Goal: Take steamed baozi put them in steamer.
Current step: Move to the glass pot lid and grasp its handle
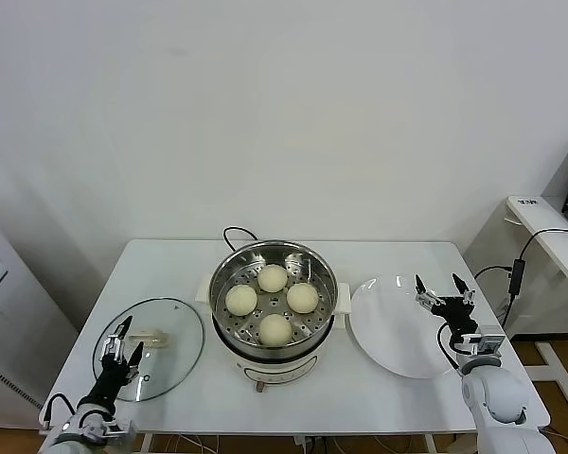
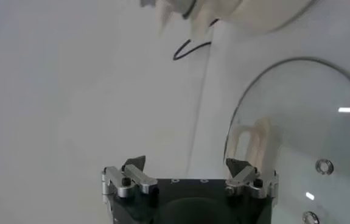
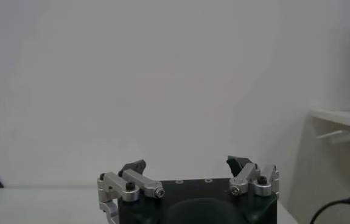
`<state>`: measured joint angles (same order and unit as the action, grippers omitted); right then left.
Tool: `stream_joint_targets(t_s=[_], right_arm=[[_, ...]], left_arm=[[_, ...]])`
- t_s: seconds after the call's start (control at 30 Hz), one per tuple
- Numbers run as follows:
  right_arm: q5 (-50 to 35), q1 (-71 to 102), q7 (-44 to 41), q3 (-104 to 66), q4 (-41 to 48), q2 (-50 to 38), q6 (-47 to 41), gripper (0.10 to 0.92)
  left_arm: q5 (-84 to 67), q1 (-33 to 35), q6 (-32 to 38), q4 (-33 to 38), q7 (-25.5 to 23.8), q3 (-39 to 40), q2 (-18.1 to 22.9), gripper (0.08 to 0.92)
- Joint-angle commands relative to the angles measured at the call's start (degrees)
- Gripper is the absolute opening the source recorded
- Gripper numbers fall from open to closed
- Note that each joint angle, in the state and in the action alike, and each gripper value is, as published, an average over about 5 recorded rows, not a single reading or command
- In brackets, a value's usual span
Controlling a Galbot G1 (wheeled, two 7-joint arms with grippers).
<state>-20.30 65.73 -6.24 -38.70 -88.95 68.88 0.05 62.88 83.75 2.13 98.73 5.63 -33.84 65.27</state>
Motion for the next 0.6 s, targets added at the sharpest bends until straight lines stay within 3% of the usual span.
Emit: stream_joint_targets(t_s=[0.03,0.6], right_arm=[[0.5,0.4,-0.1,-0.4,0.3,0.6,0.1,0.823],[0.6,0.7,-0.1,-0.6,1.0,1.3,0.2,0.823]], left_arm=[[10.2,-5.7,2.1,-7.2,1.0,0.5,2.2,0.823],[14.0,-11.5,3.5,-13.9,3.0,0.6,3.5,0.823]])
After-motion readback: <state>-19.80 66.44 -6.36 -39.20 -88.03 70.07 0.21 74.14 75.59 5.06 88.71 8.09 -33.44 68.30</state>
